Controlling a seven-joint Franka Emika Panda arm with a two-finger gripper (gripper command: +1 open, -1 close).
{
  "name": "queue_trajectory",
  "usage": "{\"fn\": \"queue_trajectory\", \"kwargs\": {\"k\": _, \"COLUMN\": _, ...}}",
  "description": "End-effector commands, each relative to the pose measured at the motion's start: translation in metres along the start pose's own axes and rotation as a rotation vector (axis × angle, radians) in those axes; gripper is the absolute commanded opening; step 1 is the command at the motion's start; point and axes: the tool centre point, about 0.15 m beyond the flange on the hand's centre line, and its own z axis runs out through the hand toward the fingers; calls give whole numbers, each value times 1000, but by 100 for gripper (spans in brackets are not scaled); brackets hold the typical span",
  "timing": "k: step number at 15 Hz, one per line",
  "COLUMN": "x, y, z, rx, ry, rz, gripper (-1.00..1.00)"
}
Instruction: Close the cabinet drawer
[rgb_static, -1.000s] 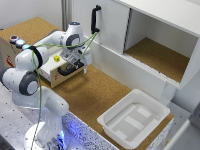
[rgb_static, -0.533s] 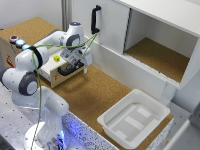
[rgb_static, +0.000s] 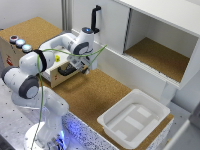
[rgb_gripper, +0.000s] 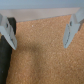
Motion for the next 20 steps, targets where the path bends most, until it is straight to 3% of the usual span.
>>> {"fn": "queue_trajectory", "kwargs": {"k": 1, "x": -11, "y": -21, "z": 38, "rx": -61, "ry": 23, "rz": -43, "gripper": 100}}
{"fn": "queue_trajectory", "kwargs": {"k": 6, "x": 24, "y": -30, "z": 43, "rx": -126, "ry": 55, "rz": -41, "gripper": 100}}
{"fn": "queue_trajectory", "kwargs": {"k": 7, "x": 28, "y": -29, "z": 44, "rx": -129, "ry": 51, "rz": -47, "gripper": -100}}
{"fn": "queue_trajectory", "kwargs": {"k": 10, "x": 36, "y": -33, "z": 46, "rx": -174, "ry": 45, "rz": -74, "gripper": -100}}
{"fn": "queue_trajectory", "kwargs": {"k": 20, "x": 33, "y": -78, "z": 64, "rx": -144, "ry": -8, "rz": -73, "gripper": -100}}
